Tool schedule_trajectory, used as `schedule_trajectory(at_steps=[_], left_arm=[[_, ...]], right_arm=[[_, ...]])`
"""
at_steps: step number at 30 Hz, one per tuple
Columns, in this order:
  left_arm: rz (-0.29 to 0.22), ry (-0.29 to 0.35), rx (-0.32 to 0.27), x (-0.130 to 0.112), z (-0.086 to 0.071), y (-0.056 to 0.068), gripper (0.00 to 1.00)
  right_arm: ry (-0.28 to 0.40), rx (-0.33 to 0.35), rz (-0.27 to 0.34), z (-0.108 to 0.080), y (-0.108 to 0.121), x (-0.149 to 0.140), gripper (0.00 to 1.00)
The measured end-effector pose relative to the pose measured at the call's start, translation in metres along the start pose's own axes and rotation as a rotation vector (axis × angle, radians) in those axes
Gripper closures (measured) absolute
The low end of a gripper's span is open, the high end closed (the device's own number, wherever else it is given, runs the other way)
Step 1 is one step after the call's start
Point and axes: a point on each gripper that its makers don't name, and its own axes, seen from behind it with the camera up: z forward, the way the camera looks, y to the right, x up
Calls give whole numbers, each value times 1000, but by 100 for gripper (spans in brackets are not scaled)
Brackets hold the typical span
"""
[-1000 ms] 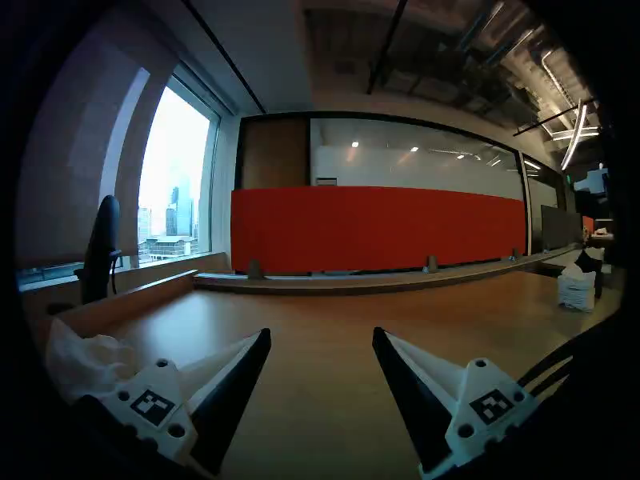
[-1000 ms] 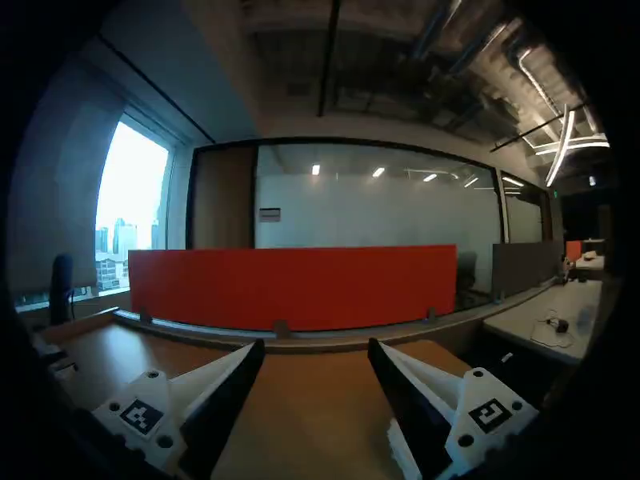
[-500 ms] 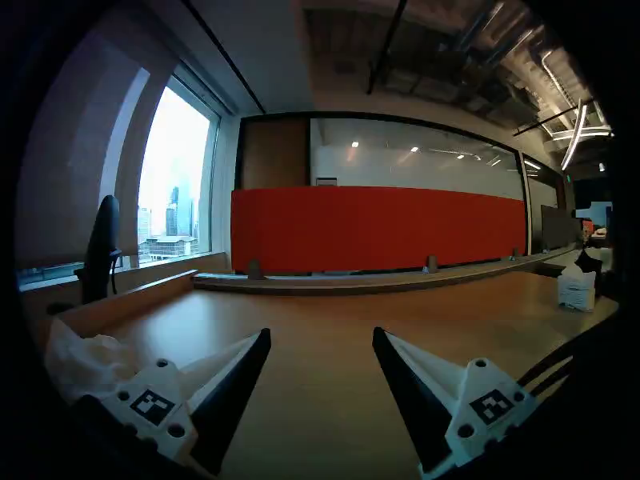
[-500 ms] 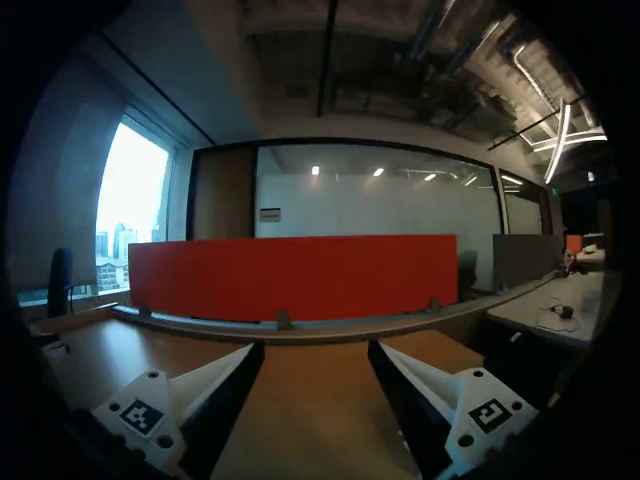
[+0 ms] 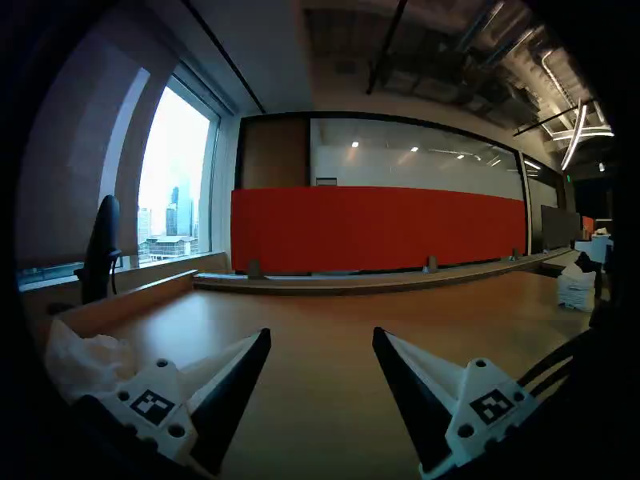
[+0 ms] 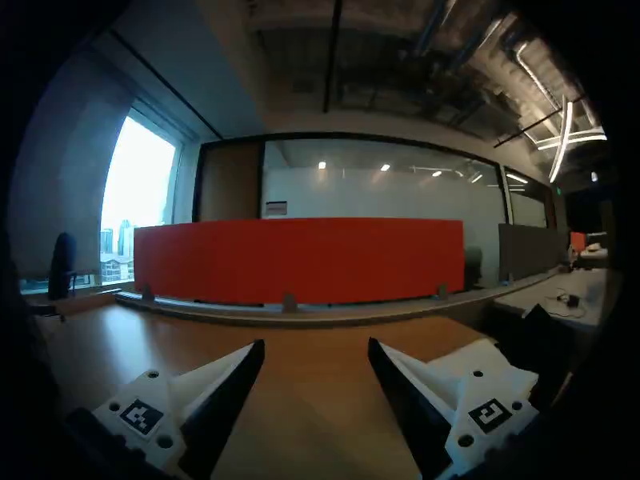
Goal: Fold towel
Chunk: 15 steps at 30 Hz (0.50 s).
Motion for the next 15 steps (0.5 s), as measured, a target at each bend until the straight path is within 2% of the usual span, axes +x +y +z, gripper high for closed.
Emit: schedule_trajectory(at_steps=[15], left_arm=[[0,0,0,0,0,0,6]], right_arm=[[-47,-8,10,3,6,-39,0]])
